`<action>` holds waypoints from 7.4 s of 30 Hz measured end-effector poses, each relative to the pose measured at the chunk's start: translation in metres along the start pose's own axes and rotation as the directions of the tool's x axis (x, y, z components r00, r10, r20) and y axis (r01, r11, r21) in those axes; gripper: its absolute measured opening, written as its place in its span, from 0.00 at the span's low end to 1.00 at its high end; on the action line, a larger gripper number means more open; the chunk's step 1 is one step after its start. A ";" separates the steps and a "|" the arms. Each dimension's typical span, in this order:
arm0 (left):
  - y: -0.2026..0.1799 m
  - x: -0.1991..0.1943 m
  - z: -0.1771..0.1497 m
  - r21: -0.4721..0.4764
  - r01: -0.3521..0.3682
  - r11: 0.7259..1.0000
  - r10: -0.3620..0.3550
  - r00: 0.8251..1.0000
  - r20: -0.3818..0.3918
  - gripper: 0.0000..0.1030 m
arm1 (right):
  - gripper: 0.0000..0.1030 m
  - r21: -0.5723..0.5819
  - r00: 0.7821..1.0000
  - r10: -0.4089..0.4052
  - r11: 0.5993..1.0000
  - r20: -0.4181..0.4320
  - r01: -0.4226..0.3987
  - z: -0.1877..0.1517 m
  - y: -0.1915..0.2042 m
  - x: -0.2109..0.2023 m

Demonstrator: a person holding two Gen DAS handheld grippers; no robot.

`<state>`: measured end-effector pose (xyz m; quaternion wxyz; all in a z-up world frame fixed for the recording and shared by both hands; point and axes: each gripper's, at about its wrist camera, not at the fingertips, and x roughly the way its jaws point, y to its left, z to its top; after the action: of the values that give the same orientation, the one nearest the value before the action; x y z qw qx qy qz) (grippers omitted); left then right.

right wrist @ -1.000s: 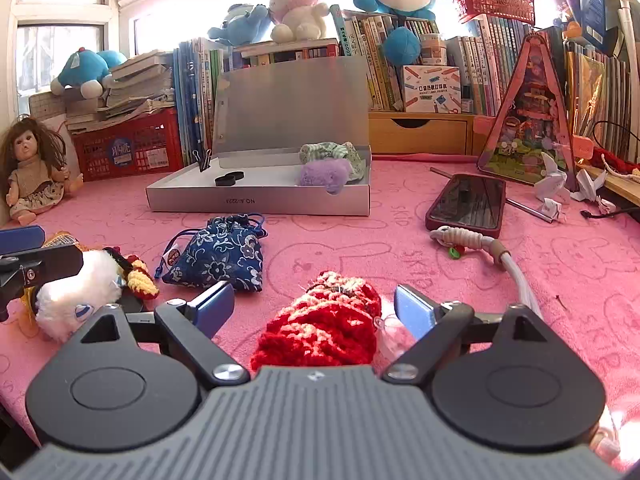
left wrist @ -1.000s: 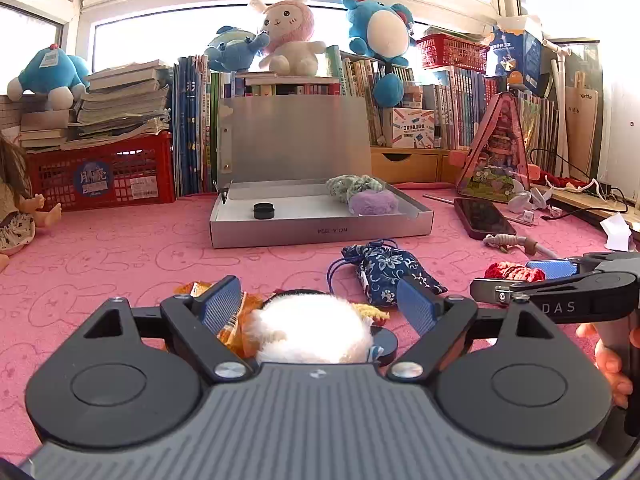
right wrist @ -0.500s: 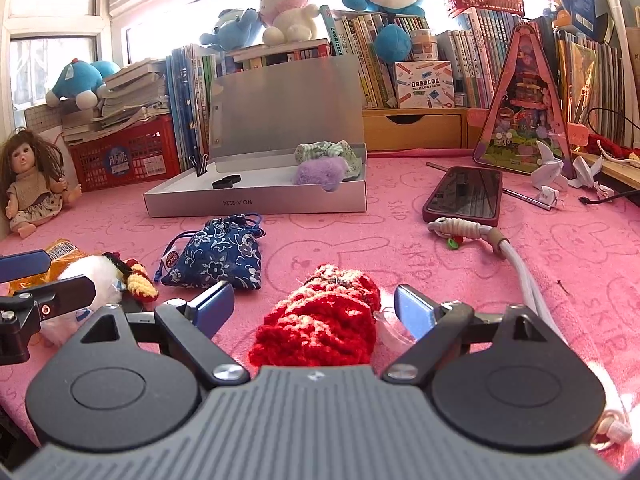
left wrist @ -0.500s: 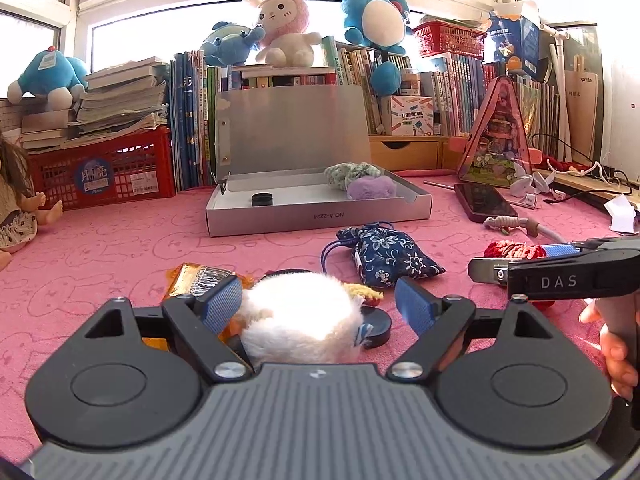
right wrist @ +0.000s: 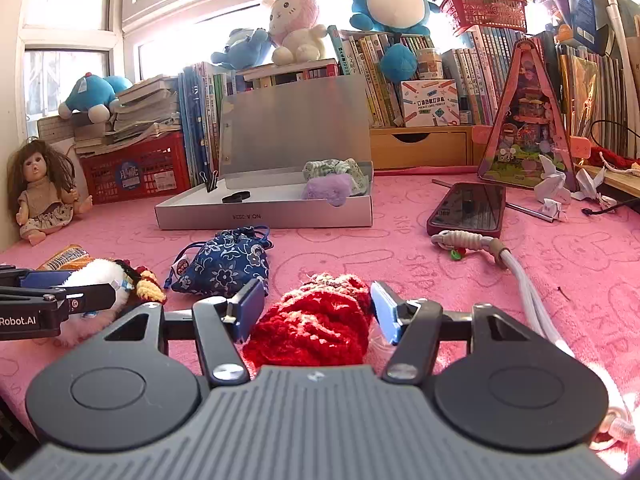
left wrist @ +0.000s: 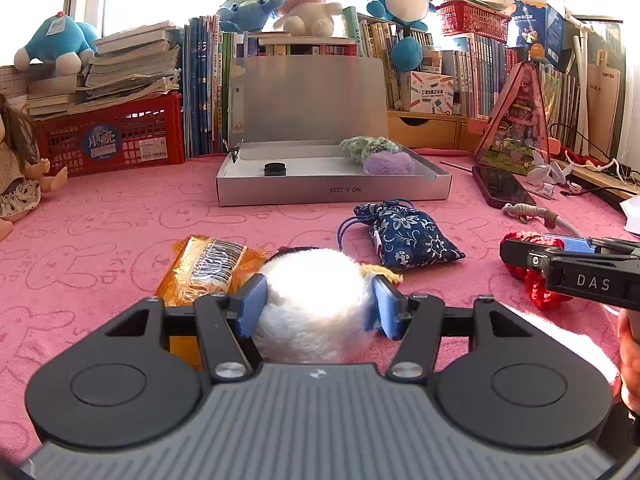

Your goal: Organize objects

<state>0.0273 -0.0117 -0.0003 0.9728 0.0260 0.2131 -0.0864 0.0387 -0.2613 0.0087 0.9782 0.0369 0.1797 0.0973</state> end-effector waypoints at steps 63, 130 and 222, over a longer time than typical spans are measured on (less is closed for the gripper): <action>0.012 0.004 0.040 -0.102 -0.027 0.994 0.027 1.000 -0.001 0.67 | 0.39 -0.012 0.998 -0.057 0.998 -0.004 0.057 0.018 0.017 -0.004; 0.057 0.241 0.158 -0.120 -0.078 0.990 0.054 0.979 -0.195 0.67 | 0.39 0.252 0.955 0.157 0.963 -0.253 -0.091 0.127 -0.016 0.213; 0.035 -0.015 0.029 0.019 -0.017 1.000 0.018 1.000 -0.021 0.85 | 0.88 -0.061 0.999 -0.032 0.998 -0.039 0.029 0.042 0.020 0.001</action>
<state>0.0322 0.0222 0.0332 0.9710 0.0377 0.2222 -0.0795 0.0515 -0.2430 0.0494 0.9765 0.0026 0.1966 0.0884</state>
